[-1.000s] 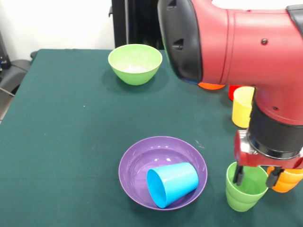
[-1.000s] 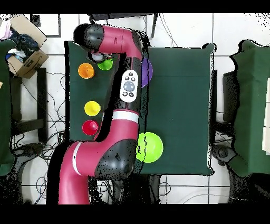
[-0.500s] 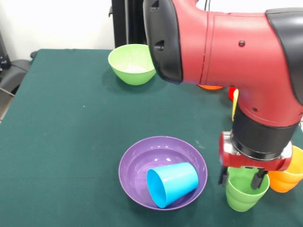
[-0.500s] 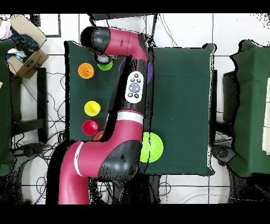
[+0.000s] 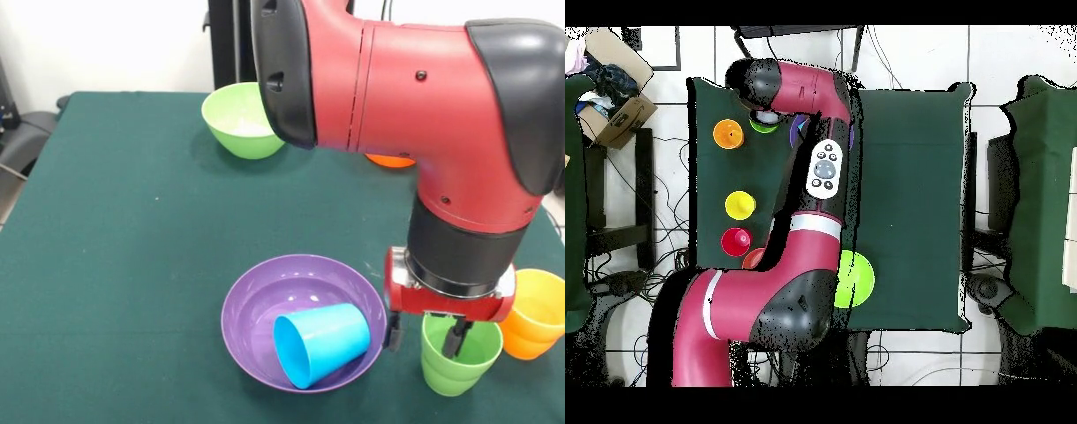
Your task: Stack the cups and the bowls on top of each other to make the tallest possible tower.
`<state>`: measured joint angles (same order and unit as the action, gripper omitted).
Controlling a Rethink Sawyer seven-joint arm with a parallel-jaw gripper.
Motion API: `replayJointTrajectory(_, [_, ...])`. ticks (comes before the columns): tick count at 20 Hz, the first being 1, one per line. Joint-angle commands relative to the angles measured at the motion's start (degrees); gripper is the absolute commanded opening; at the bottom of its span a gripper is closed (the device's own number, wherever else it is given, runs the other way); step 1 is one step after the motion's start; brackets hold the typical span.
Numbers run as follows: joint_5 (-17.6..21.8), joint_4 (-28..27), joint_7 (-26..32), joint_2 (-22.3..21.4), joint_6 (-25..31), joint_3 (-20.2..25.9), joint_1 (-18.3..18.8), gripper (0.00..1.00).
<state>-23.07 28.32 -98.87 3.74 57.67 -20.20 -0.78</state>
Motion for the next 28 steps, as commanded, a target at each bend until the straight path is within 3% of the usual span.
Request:
replayJointTrajectory(1, [7.3,9.15,19.36,-0.47,-3.53,9.83,1.25,1.0])
replayJointTrajectory(8, [10.46,12.88,20.95,-1.58,-3.85,13.19,1.48,1.0])
replayJointTrajectory(16, [13.19,13.62,21.16,-2.16,-3.42,15.98,1.18,1.0])
replayJointTrajectory(17, [14.27,14.27,20.72,-2.68,-4.32,16.97,1.45,0.0])
replayJointTrajectory(28, [16.28,11.94,18.17,-2.42,-0.79,17.99,1.51,0.0])
